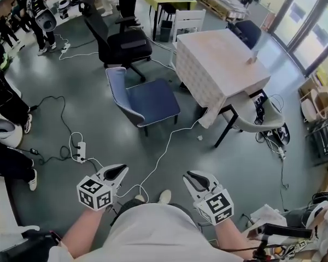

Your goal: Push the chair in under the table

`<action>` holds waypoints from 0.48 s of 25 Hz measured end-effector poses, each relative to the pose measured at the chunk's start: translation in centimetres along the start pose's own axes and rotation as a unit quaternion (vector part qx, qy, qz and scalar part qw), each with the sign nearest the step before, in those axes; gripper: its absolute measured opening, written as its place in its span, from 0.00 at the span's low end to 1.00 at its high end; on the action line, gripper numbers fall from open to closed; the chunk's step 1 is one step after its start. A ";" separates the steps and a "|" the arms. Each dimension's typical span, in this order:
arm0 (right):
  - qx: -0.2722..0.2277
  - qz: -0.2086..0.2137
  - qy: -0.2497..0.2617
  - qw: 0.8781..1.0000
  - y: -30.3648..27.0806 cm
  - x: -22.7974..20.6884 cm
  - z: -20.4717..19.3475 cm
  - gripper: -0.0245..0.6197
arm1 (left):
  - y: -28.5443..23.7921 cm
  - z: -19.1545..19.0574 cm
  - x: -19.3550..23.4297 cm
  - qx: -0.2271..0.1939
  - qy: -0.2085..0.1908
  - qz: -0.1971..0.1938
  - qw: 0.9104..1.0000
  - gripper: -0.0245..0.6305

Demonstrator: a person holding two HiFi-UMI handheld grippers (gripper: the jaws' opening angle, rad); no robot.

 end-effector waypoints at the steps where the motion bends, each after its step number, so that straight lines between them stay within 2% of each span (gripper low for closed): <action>1: -0.003 -0.004 -0.004 1.000 0.5 -0.7 -0.2 0.16 | -0.5 0.5 0.4 -0.002 0.003 0.012 1.000 0.07; 3: -0.007 -0.012 -0.013 1.000 1.2 -2.5 -0.9 0.24 | -1.9 1.6 1.2 -0.010 0.018 0.030 0.999 0.11; 7: -0.008 -0.026 -0.029 0.999 1.4 -5.5 -1.8 0.26 | -5.2 3.9 3.5 -0.019 0.071 0.059 0.996 0.22; 12: -0.010 -0.054 -0.052 0.997 0.6 -9.2 -1.3 0.27 | -9.3 8.5 11.1 -0.027 0.091 0.126 0.988 0.28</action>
Point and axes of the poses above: the fingertips, and each gripper's own axes: y backward along the fingers, x to its left, z out of its top, the point moved 4 cm from there along y, backward along the fingers, and after that the axes turned 6 degrees about z, right-handed, at the moved point
